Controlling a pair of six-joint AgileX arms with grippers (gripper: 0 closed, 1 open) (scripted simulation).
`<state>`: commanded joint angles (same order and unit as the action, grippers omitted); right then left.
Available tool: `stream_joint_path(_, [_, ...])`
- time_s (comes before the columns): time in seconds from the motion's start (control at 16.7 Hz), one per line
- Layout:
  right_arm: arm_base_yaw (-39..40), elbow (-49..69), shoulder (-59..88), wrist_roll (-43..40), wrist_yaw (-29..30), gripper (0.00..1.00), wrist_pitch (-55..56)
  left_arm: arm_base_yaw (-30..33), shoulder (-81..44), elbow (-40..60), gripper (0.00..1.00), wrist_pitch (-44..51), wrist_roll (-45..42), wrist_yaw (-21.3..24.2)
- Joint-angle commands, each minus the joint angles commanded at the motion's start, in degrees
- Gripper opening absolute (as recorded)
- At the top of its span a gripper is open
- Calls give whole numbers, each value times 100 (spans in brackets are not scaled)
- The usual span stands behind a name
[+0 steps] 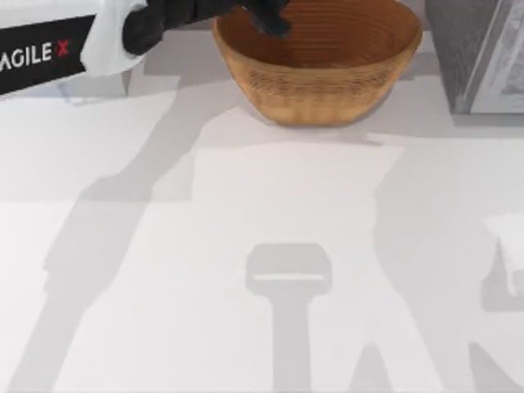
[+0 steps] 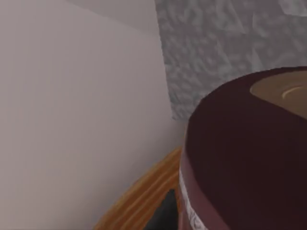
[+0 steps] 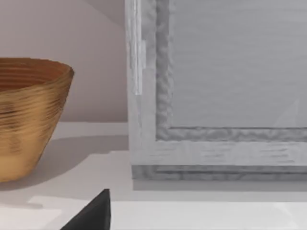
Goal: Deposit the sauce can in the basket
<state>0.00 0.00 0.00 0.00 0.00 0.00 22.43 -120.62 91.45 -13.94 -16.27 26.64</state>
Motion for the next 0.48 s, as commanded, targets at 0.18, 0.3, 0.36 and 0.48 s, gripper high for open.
stream_joint_path(0.18, [0,0,0,0,0,100,0,194,-152,132,0,-492,840,-320])
stream_joint_path(0.3, [0,0,0,0,0,100,0,254,-196,168,0,-643,1098,-421])
stream_joint_path(0.36, [0,0,0,0,0,100,0,266,-204,175,0,-672,1147,-440])
stream_joint_path(0.48, [0,0,0,0,0,100,0,266,-204,175,0,-672,1147,-440])
